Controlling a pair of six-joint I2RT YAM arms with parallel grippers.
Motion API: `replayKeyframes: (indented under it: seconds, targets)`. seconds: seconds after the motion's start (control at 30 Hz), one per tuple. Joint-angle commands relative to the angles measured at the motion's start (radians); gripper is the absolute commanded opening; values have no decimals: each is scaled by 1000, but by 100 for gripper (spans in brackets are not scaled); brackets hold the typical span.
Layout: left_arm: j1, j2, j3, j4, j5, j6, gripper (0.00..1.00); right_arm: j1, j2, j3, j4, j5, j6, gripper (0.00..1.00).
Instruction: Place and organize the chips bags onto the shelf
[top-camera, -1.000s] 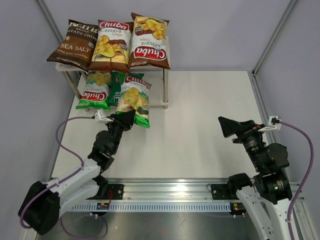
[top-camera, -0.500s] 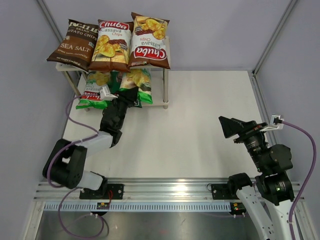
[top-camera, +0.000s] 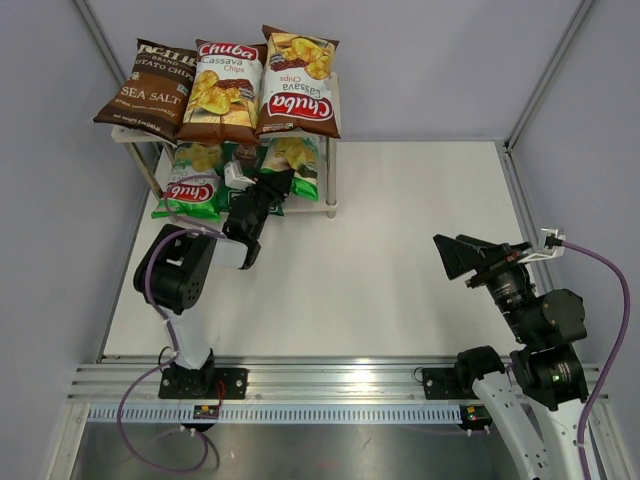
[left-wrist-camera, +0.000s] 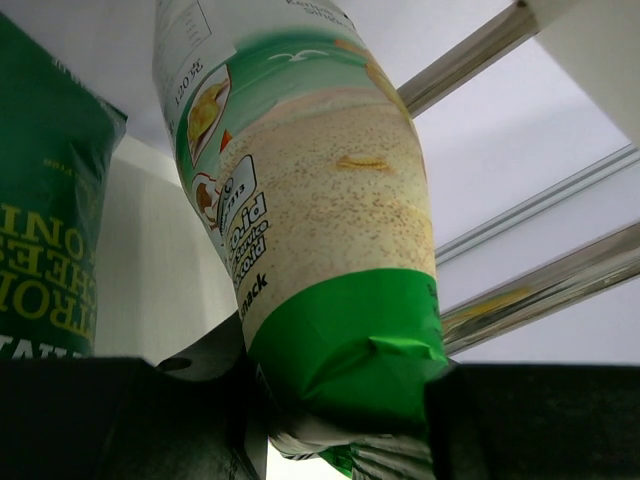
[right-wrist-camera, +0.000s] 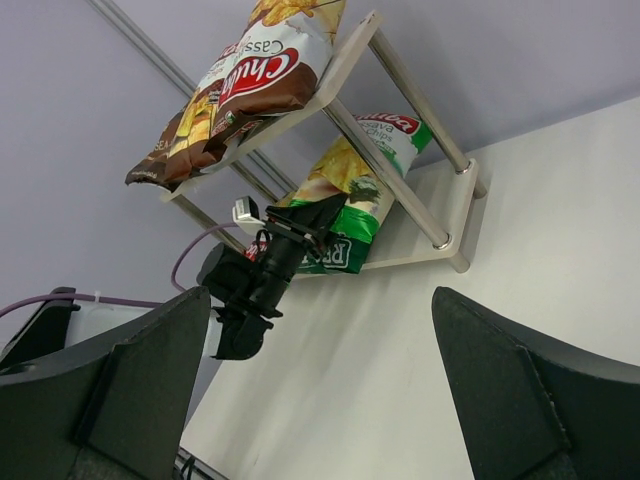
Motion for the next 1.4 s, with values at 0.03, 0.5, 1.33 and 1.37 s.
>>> replayKeyframes:
  seconds: [0.03,0.5,1.33,1.37]
  targets:
    - [-16,34,6,212,-25,-39,6,5,7,12,57,-37,-3,99]
    - [-80,83,-4,179,-8,-59,38,5,-19,6,48,-51,21,100]
    - [-120,-265,-21,-580,-190,-30,51,6,-28,-9,60,-100,37,99]
    - [-120,-267,-5,-614,-193,-30,49,5,-28,-11,60,-103,41,99]
